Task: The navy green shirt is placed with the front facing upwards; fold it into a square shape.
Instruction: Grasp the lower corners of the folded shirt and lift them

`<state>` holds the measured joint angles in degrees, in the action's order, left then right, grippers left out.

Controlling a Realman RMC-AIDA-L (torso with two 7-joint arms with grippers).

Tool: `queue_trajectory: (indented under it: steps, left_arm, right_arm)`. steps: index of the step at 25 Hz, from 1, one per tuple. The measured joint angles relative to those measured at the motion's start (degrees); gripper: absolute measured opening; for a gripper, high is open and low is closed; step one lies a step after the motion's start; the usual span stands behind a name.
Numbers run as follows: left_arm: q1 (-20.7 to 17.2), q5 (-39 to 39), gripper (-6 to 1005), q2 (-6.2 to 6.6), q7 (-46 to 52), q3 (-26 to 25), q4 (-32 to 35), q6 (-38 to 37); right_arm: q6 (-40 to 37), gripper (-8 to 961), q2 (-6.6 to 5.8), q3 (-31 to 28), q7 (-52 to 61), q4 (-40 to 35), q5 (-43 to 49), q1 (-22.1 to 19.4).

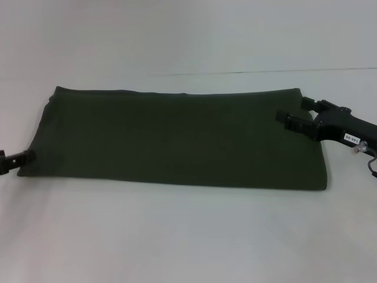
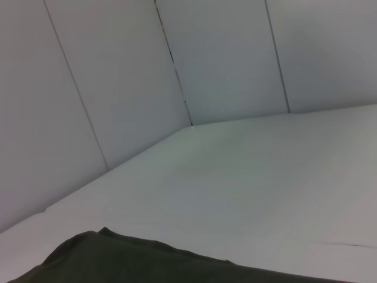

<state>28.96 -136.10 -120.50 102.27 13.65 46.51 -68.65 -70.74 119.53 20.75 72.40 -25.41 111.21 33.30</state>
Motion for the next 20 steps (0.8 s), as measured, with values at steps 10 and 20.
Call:
queue_trajectory:
  steps: [10, 20]
  left_arm:
    - [1.02, -4.33, 879, -0.32, 2.45, 4.59, -0.17, 1.45]
    - [1.34, -5.03, 874, -0.35, 3.53, 6.18, -0.64, 2.99]
  right_arm:
    - [0.2, 903, 0.17, 0.08, 0.09, 0.17, 0.14, 0.2]
    - [0.35, 899, 0.18, 0.08, 0.24, 0.18, -0.04, 0.27]
